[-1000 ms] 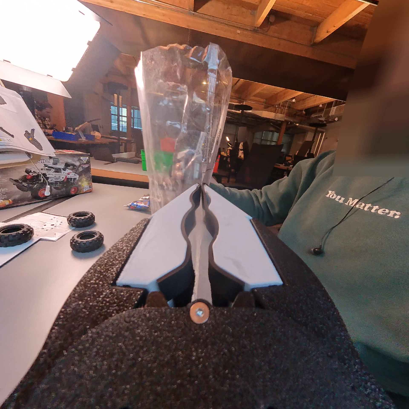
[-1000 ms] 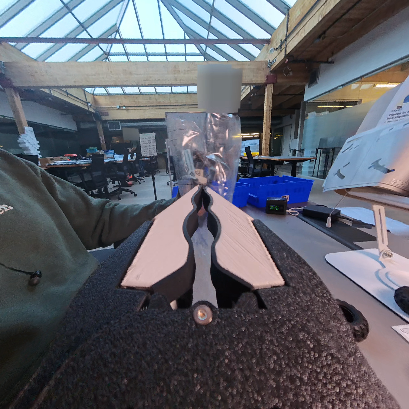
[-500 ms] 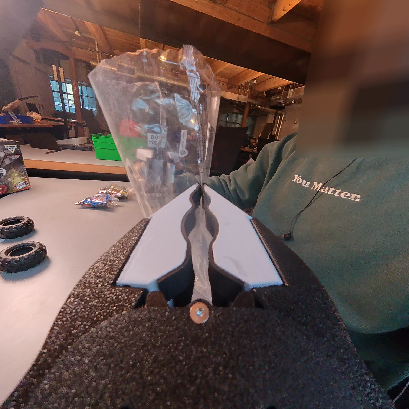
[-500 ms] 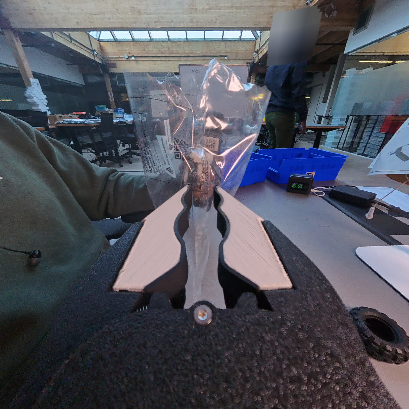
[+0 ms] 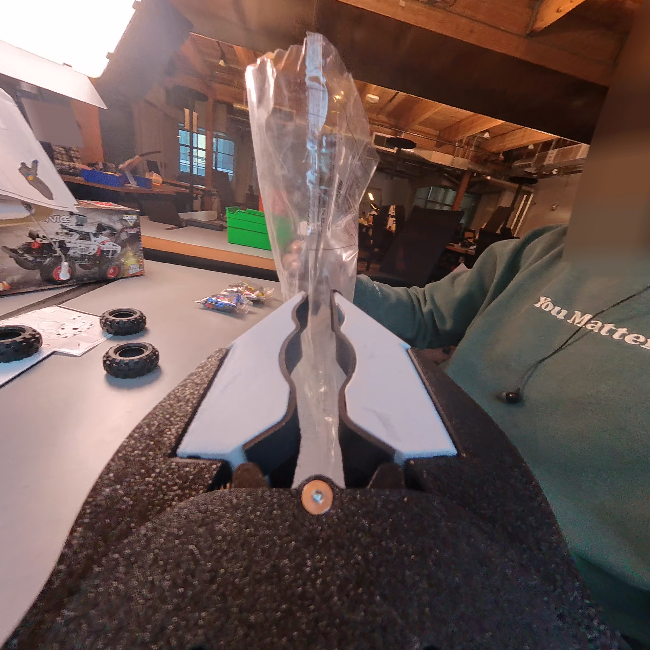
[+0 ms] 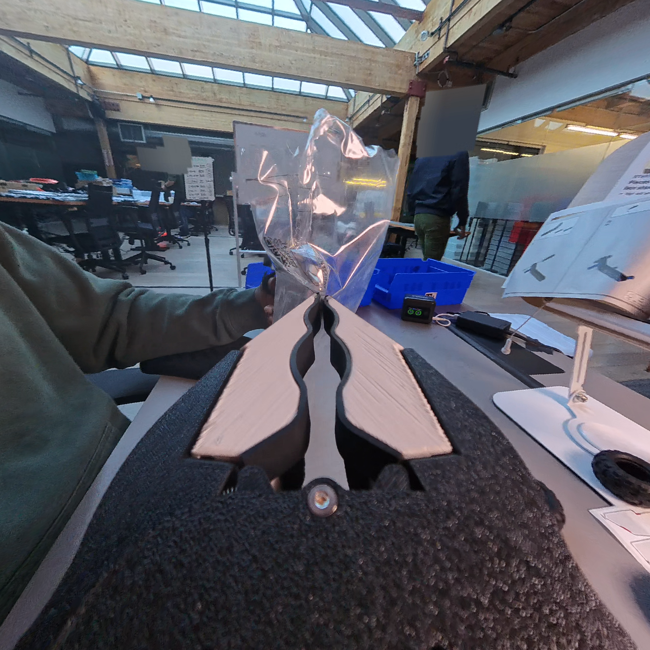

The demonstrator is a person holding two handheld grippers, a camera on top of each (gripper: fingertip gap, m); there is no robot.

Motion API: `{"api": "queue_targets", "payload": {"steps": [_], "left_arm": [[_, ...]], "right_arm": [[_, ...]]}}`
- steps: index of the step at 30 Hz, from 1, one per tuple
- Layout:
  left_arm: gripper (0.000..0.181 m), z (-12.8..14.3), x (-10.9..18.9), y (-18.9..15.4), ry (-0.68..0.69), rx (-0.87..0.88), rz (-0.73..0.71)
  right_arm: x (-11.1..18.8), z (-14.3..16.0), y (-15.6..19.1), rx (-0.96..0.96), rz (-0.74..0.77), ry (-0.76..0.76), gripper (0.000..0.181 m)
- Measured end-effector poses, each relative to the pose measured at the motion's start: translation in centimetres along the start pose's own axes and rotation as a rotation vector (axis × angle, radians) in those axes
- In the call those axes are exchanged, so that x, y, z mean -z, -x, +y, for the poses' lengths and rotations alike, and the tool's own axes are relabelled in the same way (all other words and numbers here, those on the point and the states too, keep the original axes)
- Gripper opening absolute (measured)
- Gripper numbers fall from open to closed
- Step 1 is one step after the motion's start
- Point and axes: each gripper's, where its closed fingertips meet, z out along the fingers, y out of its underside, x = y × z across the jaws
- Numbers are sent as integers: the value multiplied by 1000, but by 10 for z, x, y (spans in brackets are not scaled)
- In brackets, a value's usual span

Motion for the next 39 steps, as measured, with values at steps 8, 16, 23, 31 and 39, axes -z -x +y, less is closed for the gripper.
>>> {"api": "queue_targets", "payload": {"steps": [8,16,23,31,39], "left_arm": [[51,-73,78,27,-47,-127,-575],[50,-108,381,-8,130,118,-1548],[84,7,499,-11,334,721,-1698],[19,72,503,8,585,925,-1573],[5,73,439,-12,847,748,-1400]], "right_arm": [[17,-11,-34,28,188,-17,0],[10,3,-32,44,175,39,0],[-5,10,-21,47,136,68,0],[-4,28,-21,22,130,111,0],[-7,37,-23,1,106,128,0]]}}
